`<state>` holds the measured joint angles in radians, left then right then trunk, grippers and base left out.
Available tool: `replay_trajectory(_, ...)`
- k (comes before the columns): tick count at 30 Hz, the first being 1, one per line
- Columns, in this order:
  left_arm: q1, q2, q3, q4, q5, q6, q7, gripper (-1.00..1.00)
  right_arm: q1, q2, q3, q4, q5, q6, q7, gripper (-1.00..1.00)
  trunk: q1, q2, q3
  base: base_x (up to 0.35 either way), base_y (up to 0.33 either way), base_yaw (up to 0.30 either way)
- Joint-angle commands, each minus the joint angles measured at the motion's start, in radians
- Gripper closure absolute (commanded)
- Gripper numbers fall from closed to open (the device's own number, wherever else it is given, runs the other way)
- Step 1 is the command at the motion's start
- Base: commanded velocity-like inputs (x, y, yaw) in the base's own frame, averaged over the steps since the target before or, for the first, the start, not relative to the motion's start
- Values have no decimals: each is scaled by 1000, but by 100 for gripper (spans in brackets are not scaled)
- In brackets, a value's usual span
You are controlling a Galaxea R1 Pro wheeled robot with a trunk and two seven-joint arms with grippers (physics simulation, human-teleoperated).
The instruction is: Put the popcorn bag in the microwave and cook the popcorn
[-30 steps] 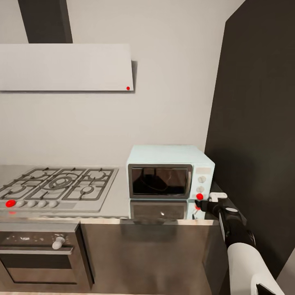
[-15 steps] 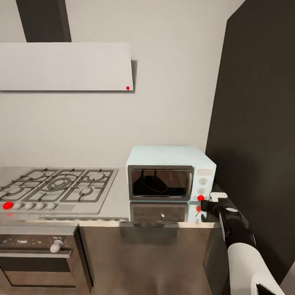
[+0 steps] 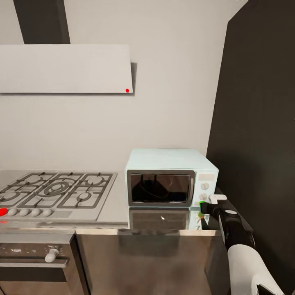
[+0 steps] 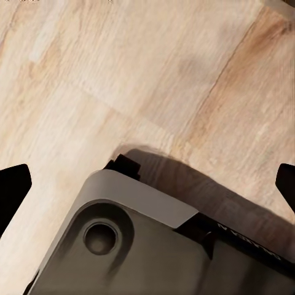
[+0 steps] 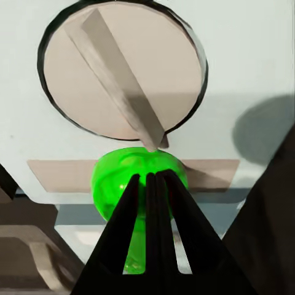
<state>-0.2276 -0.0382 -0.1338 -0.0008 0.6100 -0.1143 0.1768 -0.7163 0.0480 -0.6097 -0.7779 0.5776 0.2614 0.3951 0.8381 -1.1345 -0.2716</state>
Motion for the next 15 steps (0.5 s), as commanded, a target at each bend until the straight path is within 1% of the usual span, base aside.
replay_trajectory(1,-1,-2,-9,1,7,-3,4,-100,-8,3,-5,2,-2,3,10,100,14,0,-1,-113,0,0)
replay_trajectory(4,-1,-5,-9,1,7,-5,4,-100,-8,3,-4,2,-1,3,10,100,14,0,-1,-274,0,0)
replay_trajectory(13,-1,-6,-9,1,7,-4,4,-100,-8,0,-3,-15,1,13,19,100,14,0,-1,-342,0,0)
replay_trajectory(15,-1,-6,-9,1,7,-4,4,-100,-8,2,-1,-47,1,16,22,100,14,0,-1,-346,0,0)
